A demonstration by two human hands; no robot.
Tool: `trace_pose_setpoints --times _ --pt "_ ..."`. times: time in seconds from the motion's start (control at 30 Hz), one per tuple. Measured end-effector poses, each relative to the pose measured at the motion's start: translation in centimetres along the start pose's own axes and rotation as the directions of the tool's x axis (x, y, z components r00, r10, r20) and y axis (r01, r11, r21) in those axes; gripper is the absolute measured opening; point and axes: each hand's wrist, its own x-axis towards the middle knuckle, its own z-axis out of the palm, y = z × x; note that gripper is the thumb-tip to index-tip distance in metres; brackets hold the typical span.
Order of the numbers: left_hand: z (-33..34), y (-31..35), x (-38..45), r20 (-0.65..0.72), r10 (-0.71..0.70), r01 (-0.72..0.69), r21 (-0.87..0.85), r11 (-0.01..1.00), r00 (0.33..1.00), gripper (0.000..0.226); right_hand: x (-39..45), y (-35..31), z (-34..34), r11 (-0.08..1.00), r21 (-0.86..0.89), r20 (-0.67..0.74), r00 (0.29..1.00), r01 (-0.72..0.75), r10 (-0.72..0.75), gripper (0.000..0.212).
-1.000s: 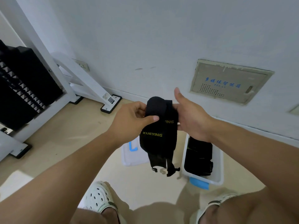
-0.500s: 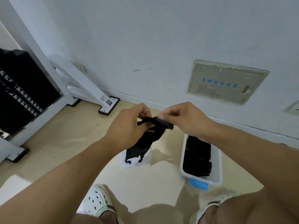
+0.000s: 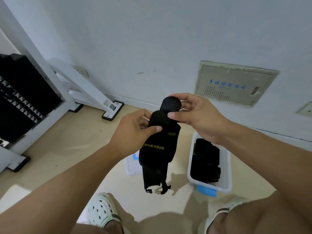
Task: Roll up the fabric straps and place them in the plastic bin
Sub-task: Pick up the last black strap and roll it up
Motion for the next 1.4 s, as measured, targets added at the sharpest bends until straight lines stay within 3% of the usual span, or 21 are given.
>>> trace_pose_setpoints --times 0.2,0.4,0.57,0.63,0.73,0.87,1.1,1.4 --pt "0.3 0.7 -0.2 -0.091 0.043 -0.054 -0.122 0.991 0.995 0.006 0.5 -0.2 0.0 0.984 0.178 -0.134 0.991 0.015 0.009 0.028" --pt "1.3 1.0 -0.7 -0.256 0.345 -0.36 -0.01 0.933 0.903 0.016 1.3 0.2 0.1 0.987 0.156 -0.308 0.951 0.041 0.009 0.022" --pt "1.1 1.7 -1.6 -0.275 0.426 -0.424 0.07 0.903 0.862 0.013 3.1 0.6 -2.5 0.987 0.159 -0.535 0.841 0.013 0.075 0.026" --pt "0.9 1.8 -1.9 -0.29 0.37 -0.377 0.032 0.926 0.883 0.008 3.3 0.8 -3.9 0.993 0.115 -0.501 0.863 -0.004 0.061 0.025" --pt "0.8 1.8 -1.7 -0.27 0.253 -0.276 -0.05 0.96 0.929 0.018 2.7 1.1 -3.7 1.0 -0.002 -0.333 0.943 -0.017 0.016 0.02" --pt "0.8 1.5 -0.8 -0.183 0.057 -0.105 -0.262 0.959 0.981 0.008 1.7 0.9 -1.3 0.999 0.016 -0.206 0.978 -0.043 0.045 0.014" --pt "1.1 1.0 0.2 -0.116 -0.007 -0.027 -0.282 0.959 0.993 0.017 0.9 0.6 0.7 0.982 0.051 -0.058 0.981 -0.18 0.183 0.018" --pt "1.4 0.5 0.4 -0.111 -0.075 0.028 -0.38 0.925 0.991 0.01 0.8 0.4 0.9 0.965 0.171 -0.004 0.98 -0.197 0.201 0.025"
